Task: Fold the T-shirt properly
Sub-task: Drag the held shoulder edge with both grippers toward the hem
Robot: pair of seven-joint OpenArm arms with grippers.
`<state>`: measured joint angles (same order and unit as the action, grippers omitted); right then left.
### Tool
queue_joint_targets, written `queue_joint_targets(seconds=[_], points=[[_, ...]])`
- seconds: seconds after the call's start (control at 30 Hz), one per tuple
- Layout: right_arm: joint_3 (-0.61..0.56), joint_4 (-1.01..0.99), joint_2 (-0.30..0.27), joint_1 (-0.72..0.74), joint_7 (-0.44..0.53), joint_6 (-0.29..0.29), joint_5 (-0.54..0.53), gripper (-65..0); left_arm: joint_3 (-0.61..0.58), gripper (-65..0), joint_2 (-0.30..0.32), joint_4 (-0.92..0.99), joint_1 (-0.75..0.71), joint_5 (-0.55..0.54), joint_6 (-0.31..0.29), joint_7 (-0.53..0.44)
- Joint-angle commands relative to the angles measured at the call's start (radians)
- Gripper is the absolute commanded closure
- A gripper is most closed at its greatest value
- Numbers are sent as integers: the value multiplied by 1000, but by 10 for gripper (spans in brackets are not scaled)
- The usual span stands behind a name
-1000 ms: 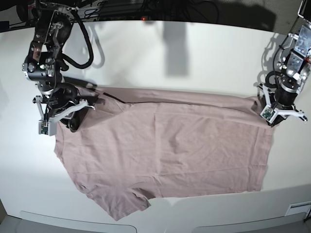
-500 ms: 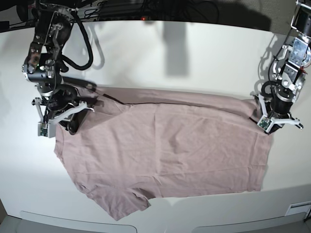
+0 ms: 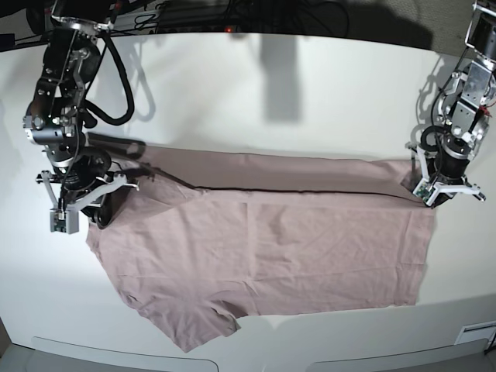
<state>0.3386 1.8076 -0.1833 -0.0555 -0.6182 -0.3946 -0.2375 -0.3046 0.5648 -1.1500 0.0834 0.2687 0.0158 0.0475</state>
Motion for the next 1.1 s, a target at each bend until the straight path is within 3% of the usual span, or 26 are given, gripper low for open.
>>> queue_joint_targets(seconds=[0.0,0.47,0.57,0.63,1.07], points=[[2,17,-13,14,31,-6,-7,0,9,0,17,0,19,2,17,-21],[2,17,-13,14,29,-28,-9,0,9,0,-2,25,20,-7,17,-184],[2,17,-13,14,28,-28,-9,0,9,-164,-23,29,31,-16,17,-205],[2,17,-13,14,26,-28,-9,0,9,-216,-38,48,50,-16,17,-200],[2,17,-13,14,16,-48,-35,0,9,-217,-55,303,227,-16,17,-169]])
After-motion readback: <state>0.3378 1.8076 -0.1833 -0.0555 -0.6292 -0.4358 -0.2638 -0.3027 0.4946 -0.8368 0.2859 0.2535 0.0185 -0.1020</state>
